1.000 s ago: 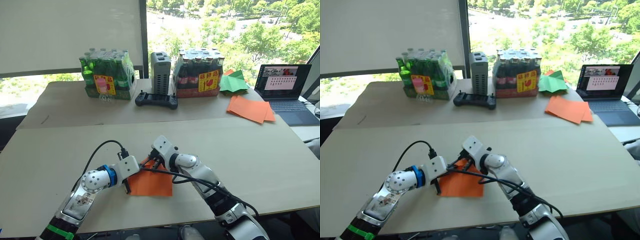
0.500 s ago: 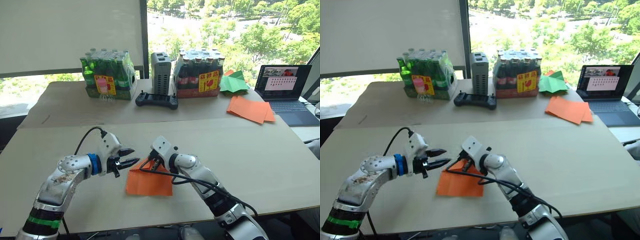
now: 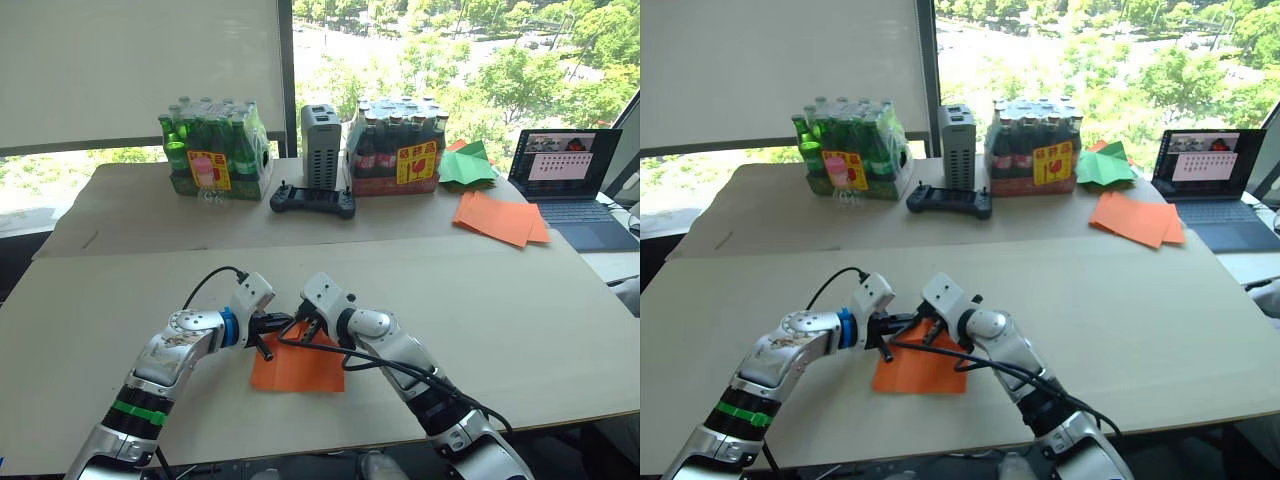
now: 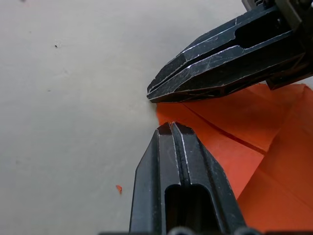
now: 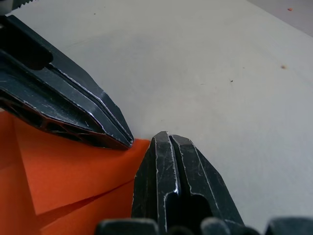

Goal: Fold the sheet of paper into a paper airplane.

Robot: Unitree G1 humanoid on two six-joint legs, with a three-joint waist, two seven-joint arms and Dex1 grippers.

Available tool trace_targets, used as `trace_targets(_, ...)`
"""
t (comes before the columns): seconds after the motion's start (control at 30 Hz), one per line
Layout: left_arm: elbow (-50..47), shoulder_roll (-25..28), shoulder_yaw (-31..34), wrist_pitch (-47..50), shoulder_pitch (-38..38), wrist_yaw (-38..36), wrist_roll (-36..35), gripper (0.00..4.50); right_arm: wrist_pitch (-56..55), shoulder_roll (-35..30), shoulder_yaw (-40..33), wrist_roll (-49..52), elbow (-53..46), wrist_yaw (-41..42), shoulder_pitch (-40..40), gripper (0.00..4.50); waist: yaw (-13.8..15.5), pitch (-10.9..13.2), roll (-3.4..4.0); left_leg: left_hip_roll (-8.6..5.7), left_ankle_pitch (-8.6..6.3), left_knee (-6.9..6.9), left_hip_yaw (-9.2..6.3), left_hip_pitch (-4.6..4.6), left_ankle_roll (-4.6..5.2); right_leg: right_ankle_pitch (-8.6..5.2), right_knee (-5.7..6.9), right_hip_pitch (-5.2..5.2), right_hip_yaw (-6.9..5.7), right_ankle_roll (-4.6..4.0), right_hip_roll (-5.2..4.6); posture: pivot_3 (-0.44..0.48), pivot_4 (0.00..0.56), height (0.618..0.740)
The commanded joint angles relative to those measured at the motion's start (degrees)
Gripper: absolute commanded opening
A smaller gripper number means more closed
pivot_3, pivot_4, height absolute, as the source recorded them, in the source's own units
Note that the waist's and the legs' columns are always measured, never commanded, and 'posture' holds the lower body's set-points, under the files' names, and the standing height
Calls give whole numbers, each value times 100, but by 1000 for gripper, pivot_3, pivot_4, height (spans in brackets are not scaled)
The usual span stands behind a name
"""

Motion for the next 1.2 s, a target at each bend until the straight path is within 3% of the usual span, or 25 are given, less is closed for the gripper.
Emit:
trace_targets(0.03,164,-25,-128,-125,-101,86,249,31,139,-12,77,-44,-90,26,107,0,0,0,0,0,0,0,0,0,0,0,0,1,0,0,0,0,150,723)
trace_targets(0.67,-149,275,-425,-90,613,-91,593,31,169,59,71,-115,-89,24,105,0,-13,-7,7,2,0,-2,2,17,1,0,1,12,1,0,1,0,150,723)
trace_targets(1.2,-1014,885,-13,18,1586,-176,423,31,140,87,75,-119,-21,44,73,0,-57,-9,10,9,-1,-10,15,35,2,-1,2,15,4,0,4,0,150,723)
